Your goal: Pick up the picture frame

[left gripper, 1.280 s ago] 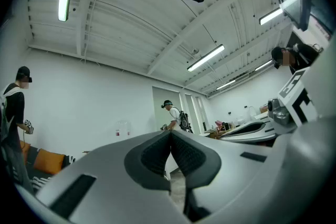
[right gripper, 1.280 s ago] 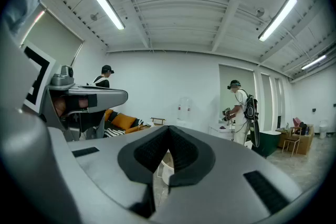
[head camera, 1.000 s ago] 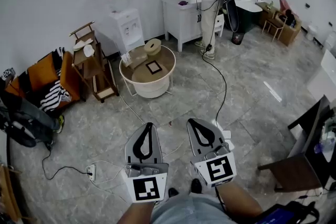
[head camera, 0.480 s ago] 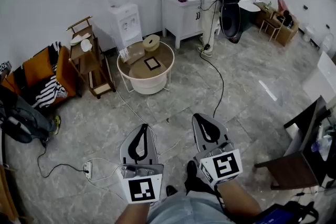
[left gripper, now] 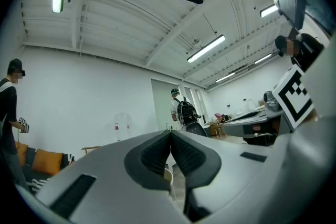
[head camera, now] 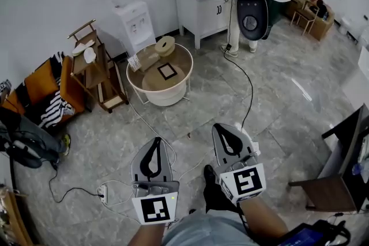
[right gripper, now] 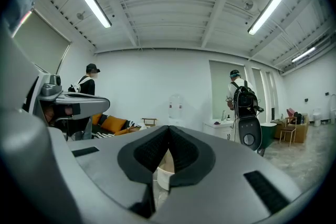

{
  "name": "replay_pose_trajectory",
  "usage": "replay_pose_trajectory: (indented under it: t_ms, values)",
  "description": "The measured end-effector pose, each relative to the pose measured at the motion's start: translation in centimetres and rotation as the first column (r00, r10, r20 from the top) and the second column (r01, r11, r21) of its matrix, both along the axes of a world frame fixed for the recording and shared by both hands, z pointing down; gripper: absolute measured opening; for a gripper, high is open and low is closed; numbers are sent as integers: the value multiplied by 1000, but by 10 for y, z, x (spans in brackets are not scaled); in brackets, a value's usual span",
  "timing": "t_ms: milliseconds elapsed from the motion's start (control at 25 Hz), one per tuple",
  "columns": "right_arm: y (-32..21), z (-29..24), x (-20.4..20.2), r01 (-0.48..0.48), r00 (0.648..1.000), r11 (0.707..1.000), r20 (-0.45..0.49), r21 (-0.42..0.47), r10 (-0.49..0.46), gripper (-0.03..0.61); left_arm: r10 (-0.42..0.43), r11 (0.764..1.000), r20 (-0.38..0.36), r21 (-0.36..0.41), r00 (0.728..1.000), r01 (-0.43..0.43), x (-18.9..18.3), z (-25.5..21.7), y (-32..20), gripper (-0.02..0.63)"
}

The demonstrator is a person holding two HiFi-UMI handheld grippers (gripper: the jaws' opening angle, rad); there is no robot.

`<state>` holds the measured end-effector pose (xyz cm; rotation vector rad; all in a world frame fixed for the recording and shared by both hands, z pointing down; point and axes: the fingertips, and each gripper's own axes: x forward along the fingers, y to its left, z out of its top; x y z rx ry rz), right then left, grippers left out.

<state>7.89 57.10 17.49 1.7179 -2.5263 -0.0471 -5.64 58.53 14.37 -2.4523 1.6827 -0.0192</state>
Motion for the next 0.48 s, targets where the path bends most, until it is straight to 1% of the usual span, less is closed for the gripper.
replay_pose_trajectory:
  t_ms: [120, 200, 320, 480]
  values:
    - [-55, 8, 22, 1, 1000, 1000, 9, -10, -1, 14, -12, 1000, 29, -24, 1000, 12, 20, 6, -53, 15]
    - [-96, 7, 38, 0, 1000, 1000, 20, 1, 0, 14, -24, 999, 47, -35, 999, 26, 34, 5, -92, 15]
    - [-147, 2, 59, 17, 999, 1000, 42, 11, -17, 14, -41, 999, 72, -27, 997, 43, 57, -3, -141, 15]
    - [-198, -8, 79, 41, 997, 999, 62, 34, -43, 14, -70, 998, 95, -1, 993, 70, 79, -16, -186, 15]
